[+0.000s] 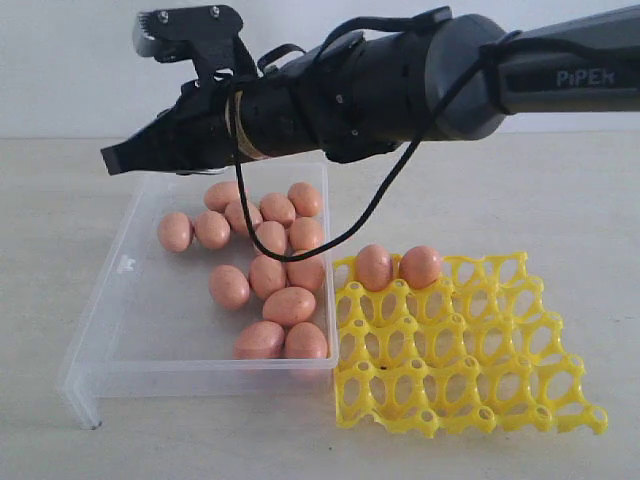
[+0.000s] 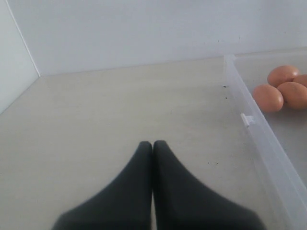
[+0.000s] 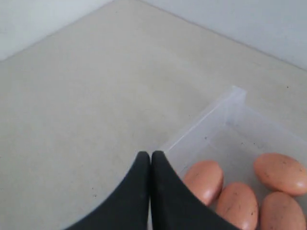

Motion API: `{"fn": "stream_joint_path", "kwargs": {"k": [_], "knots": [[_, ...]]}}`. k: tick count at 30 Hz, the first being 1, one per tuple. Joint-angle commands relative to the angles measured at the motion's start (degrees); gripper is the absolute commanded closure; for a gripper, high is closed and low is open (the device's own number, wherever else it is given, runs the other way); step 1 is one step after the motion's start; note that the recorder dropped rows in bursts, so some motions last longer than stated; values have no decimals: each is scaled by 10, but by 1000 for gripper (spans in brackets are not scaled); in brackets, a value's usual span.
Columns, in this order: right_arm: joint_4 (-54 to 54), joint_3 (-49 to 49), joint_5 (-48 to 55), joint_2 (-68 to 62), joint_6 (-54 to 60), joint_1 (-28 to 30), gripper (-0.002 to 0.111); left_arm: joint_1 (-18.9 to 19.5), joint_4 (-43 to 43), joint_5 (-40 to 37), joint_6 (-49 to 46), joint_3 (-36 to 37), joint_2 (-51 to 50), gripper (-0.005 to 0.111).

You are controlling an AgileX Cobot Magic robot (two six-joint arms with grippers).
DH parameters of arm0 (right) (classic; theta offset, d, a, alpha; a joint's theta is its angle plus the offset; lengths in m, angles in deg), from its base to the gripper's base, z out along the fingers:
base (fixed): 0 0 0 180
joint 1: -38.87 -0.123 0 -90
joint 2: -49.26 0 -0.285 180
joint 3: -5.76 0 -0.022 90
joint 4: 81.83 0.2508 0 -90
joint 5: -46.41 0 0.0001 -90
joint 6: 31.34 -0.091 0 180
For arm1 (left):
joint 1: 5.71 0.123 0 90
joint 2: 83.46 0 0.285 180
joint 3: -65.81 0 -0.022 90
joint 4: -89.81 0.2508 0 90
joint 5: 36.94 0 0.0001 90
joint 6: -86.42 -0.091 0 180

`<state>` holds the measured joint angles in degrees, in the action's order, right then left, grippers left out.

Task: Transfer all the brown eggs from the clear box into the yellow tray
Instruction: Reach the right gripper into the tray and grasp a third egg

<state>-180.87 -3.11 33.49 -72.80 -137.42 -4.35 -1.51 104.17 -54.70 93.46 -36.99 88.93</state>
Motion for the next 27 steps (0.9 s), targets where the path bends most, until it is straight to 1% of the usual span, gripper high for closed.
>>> {"fn": "stream_joint_path", "kwargs": {"k": [1, 4, 5, 7, 8, 9, 10, 11, 14, 17, 19, 20, 21, 23, 27], "knots": [[-9, -6, 112, -3, 90, 0, 109, -2, 1, 2, 2, 0, -2, 111], [-9, -3, 237, -5, 216, -12, 109, -2, 1, 2, 2, 0, -2, 111], [16, -3, 295, -5, 268, -19, 109, -2, 1, 2, 2, 0, -2, 111], [109, -3, 421, -5, 450, -43, 109, -2, 1, 2, 2, 0, -2, 111], [159, -3, 467, -6, 521, -51, 109, -2, 1, 2, 2, 0, -2, 111], [216, -6, 512, -7, 595, -59, 109, -2, 1, 2, 2, 0, -2, 111], [281, -7, 534, -9, 656, -60, 109, -2, 1, 2, 2, 0, -2, 111], [342, -8, 534, -9, 700, -59, 109, -2, 1, 2, 2, 0, -2, 111], [615, -30, 513, -11, 885, -39, 109, -2, 1, 2, 2, 0, -2, 111], [876, -74, 531, -19, 1091, -17, 109, -2, 1, 2, 2, 0, -2, 111], [990, -104, 556, -27, 1174, -8, 108, -2, 1, 2, 2, 0, -2, 111], [1044, -122, 572, -32, 1208, -7, 106, -2, 1, 2, 2, 0, -2, 111], [1077, -138, 584, -38, 1228, -7, 103, -2, 1, 2, 2, 0, -2, 111], [1101, -175, 600, -56, 1248, -7, 93, -2, 1, 2, 2, 0, -2, 111], [1105, -243, 626, -109, 1232, -7, 70, -2, 1, 2, 2, 0, -2, 111]]}}
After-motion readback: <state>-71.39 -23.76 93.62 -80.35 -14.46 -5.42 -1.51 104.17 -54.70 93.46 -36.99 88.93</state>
